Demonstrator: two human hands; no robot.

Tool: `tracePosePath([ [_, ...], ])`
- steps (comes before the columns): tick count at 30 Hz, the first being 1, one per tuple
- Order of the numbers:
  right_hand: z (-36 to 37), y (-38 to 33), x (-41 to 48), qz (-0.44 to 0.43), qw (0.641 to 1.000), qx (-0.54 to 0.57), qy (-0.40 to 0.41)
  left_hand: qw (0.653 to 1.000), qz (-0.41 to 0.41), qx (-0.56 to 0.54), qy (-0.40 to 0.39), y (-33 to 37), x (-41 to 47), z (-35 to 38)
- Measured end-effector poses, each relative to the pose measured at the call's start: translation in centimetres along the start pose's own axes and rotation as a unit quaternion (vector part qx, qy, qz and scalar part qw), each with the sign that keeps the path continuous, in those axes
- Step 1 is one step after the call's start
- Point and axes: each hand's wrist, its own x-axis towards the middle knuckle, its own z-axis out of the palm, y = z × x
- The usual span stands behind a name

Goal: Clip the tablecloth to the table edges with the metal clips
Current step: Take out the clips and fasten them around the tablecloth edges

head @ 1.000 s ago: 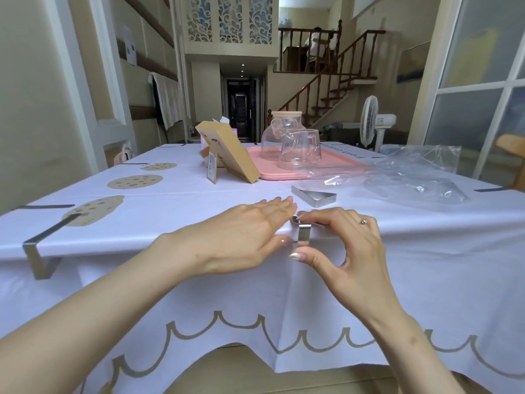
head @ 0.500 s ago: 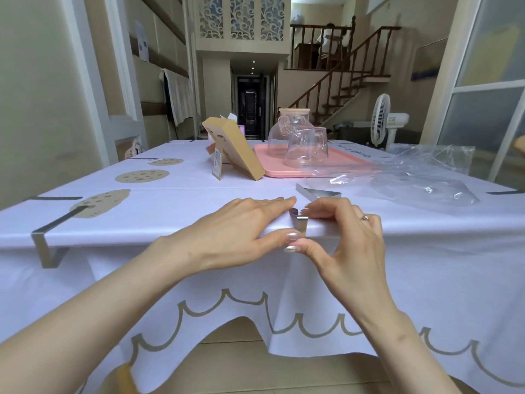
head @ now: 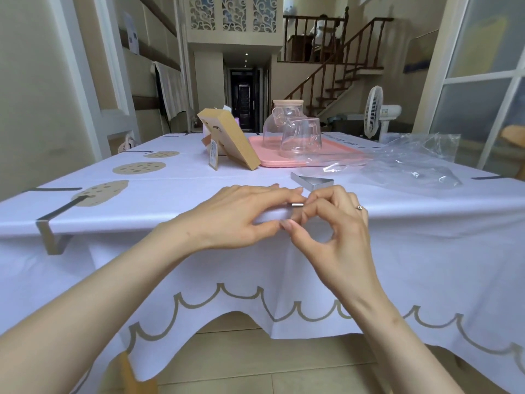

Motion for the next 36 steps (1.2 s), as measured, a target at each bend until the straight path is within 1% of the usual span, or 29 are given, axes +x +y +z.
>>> tracePosePath([
  [3,-0.4,-0.4,-0.3,0.003,0.999,0.043,-0.019,0.997,0.026,-0.054,0.044,0.2,-0.1,-0.3],
  [8,-1.0,-1.4,-0.5,0.019,0.995,0.097,-0.032,0.991,0.050,-0.083,0.088,0.0,-0.4,-0.1],
  [11,-1.5,-2.1,-0.2,0.042,0.988,0.142,-0.038,0.990,0.054,-0.100,0.084,-0.3,-0.5,-0.3],
  [14,-2.2,-2.3,0.2,0.077,0.969,0.228,-0.045,0.989,0.052,-0.126,0.054,-0.3,-0.6,-0.5],
  [17,-2.6,-2.7,0.9,0.106,0.955,0.275,-0.042,0.992,0.052,-0.111,0.035,-0.2,-0.7,-0.6],
  [20,-2.7,-3.0,1.6,0.143,0.929,0.339,-0.033,0.988,0.059,-0.136,0.050,-0.3,-0.7,-0.5],
  [22,-2.6,-3.0,1.9,0.164,0.914,0.370,-0.040,0.980,0.060,-0.178,0.070,-0.4,-0.7,-0.4],
  [24,-2.4,-3.0,2.1,0.193,0.884,0.424,-0.040,0.967,0.062,-0.227,0.094,-0.4,-0.6,-0.2],
  [26,-2.0,-3.3,2.2,0.221,0.846,0.484,-0.039,0.958,0.064,-0.247,0.130,-0.4,-0.6,-0.1],
  [28,-1.8,-3.3,2.4,0.227,0.829,0.509,-0.032,0.948,0.056,-0.281,0.140,-0.2,-0.6,-0.2],
  [29,-1.7,-3.1,2.4,0.222,0.831,0.509,-0.018,0.938,0.052,-0.315,0.134,-0.2,-0.7,-0.3],
  [30,-1.6,-2.8,2.5,0.212,0.841,0.498,0.006,0.924,0.047,-0.357,0.127,-0.2,-0.7,-0.5],
  [32,-1.7,-2.0,2.6,0.153,0.884,0.439,0.048,0.901,0.035,-0.416,0.118,-0.5,-0.5,-0.8],
  [33,-1.7,-1.5,2.6,0.106,0.910,0.398,0.043,0.896,0.031,-0.428,0.113,-0.6,-0.4,-1.0],
  [34,-1.7,-1.0,2.6,0.055,0.930,0.364,0.013,0.894,0.026,-0.433,0.108,-0.7,-0.2,-1.1],
  [36,-1.5,-0.5,2.4,-0.011,0.944,0.324,-0.064,0.893,0.012,-0.439,0.099,-1.0,0.1,-1.1],
])
